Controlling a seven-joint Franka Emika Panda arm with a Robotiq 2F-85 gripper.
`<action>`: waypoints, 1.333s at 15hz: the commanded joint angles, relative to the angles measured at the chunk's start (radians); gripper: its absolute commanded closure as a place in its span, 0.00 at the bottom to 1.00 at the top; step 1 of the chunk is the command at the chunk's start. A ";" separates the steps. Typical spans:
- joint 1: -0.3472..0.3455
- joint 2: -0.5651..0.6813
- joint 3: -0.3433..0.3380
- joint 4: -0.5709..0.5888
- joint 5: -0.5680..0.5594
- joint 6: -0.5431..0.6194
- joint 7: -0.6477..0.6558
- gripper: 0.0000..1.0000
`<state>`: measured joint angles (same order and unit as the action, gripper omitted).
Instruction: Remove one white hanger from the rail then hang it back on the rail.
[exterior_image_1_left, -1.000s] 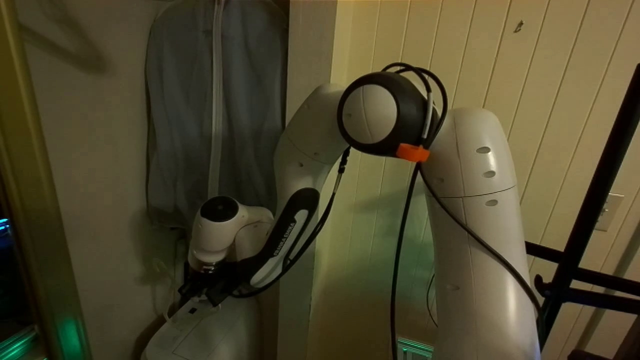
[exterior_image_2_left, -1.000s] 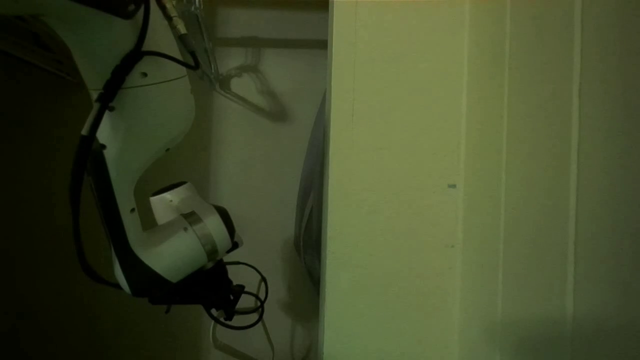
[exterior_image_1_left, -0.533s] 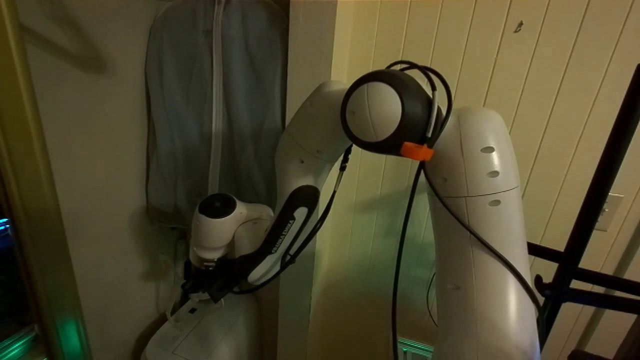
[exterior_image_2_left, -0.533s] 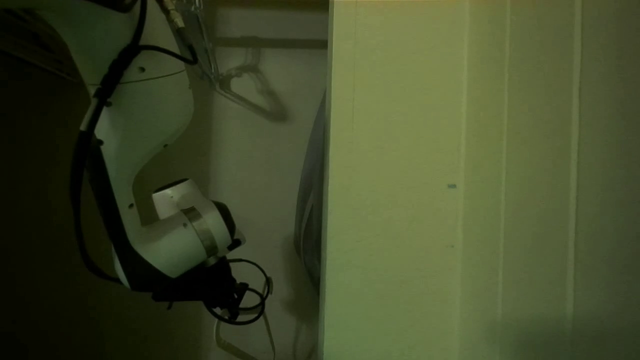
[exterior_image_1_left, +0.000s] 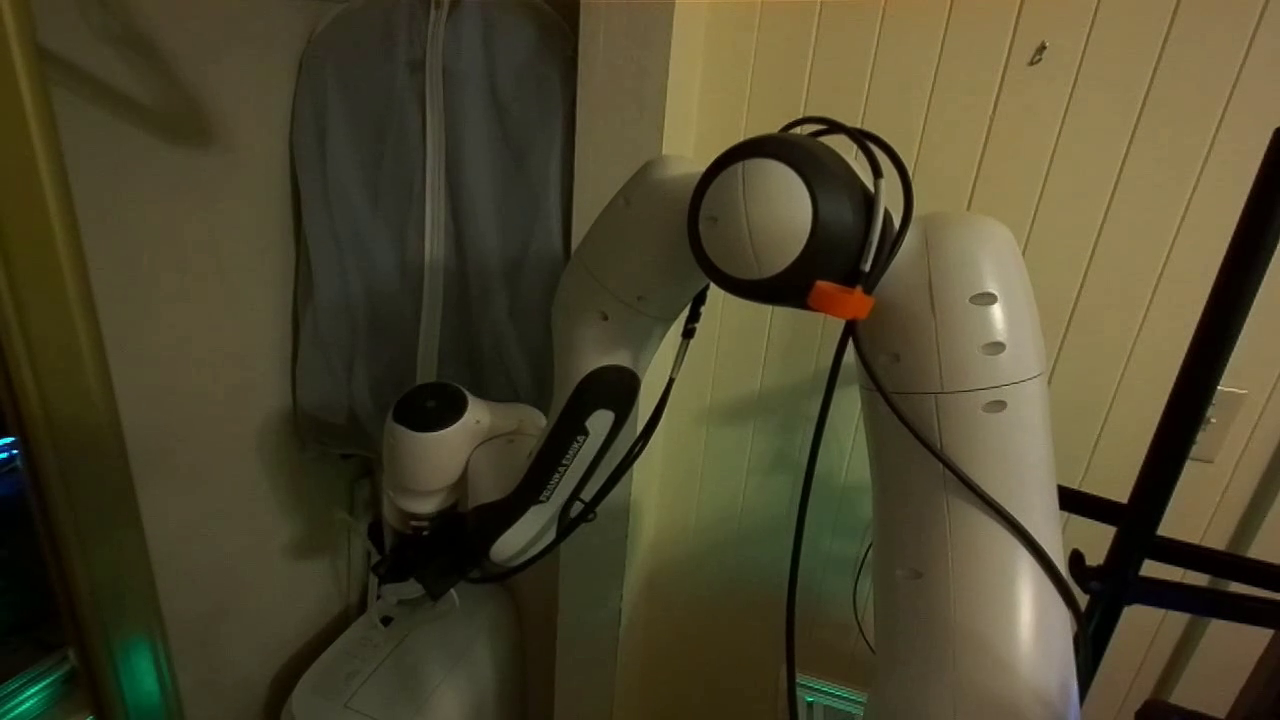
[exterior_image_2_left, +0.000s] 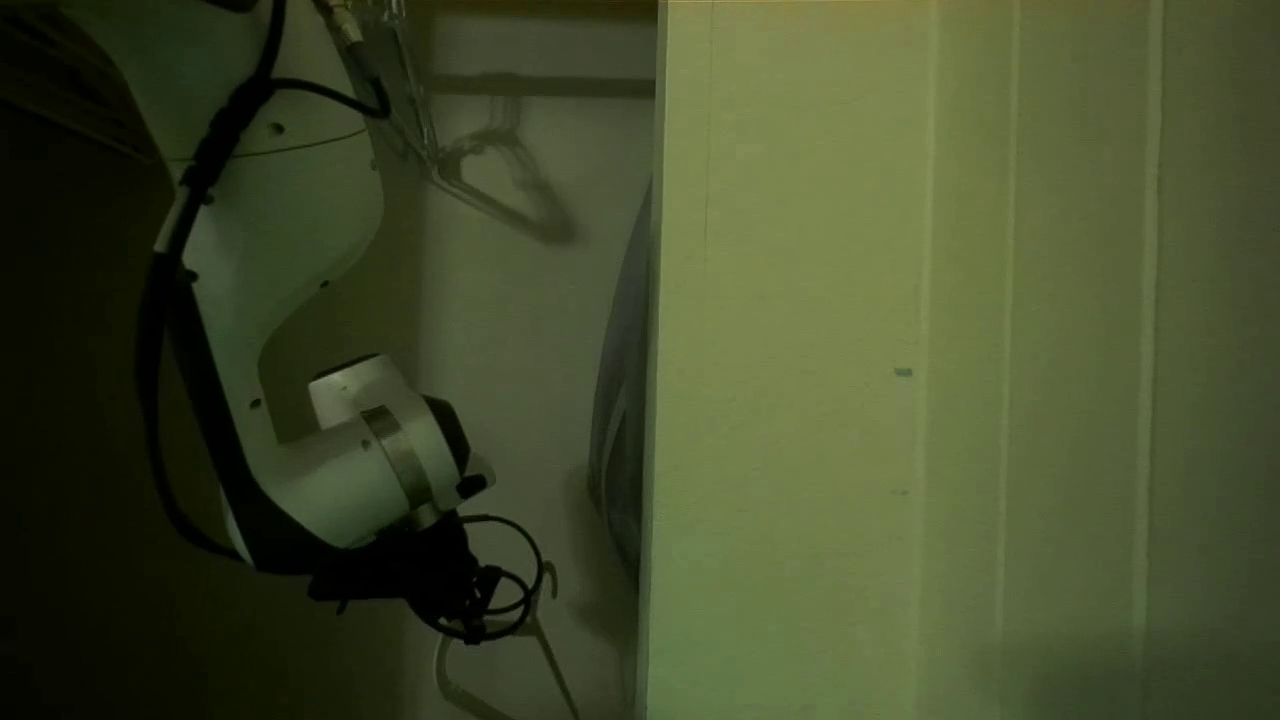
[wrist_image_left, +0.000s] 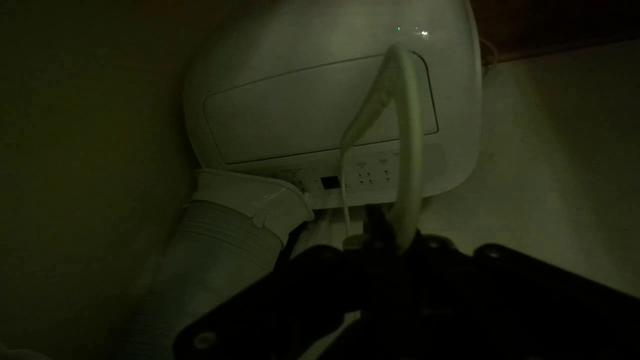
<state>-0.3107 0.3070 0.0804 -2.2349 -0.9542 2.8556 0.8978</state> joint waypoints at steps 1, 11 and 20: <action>-0.022 -0.040 0.031 -0.035 0.081 -0.043 -0.071 0.99; -0.040 -0.062 0.067 -0.036 0.215 -0.016 -0.137 0.99; -0.037 -0.039 0.042 -0.020 0.179 0.022 -0.100 0.99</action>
<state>-0.3413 0.2709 0.1278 -2.2485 -0.7745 2.8561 0.7897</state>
